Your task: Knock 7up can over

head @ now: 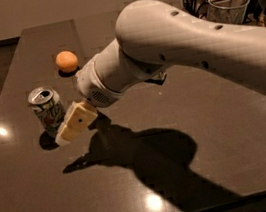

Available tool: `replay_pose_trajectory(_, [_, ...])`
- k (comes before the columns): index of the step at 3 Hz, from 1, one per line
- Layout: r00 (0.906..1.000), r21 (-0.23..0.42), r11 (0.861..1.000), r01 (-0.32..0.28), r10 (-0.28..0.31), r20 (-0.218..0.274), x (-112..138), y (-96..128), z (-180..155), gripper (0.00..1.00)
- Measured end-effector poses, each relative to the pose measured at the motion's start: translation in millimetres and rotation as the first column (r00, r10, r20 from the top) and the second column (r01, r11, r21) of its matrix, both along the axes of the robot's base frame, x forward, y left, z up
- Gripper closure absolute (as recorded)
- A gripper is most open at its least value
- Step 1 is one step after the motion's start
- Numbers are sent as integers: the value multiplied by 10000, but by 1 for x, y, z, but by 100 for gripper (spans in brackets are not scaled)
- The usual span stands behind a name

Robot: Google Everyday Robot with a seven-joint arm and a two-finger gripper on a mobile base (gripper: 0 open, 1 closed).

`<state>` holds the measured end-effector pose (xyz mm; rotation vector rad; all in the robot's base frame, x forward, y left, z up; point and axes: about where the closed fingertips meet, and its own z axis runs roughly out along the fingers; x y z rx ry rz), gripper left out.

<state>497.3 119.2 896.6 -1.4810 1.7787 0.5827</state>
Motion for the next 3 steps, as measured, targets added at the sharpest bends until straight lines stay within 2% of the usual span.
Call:
replay_pose_trajectory(1, [10000,387,9993,-13,16,-67,6,24,0,0])
replay_pose_trajectory(2, [9996,731,9973,25,-4,-287,11,43,1,17])
replay_pose_trajectory(3, [9987,1034,9946,21,31,-509,11,58,4,40])
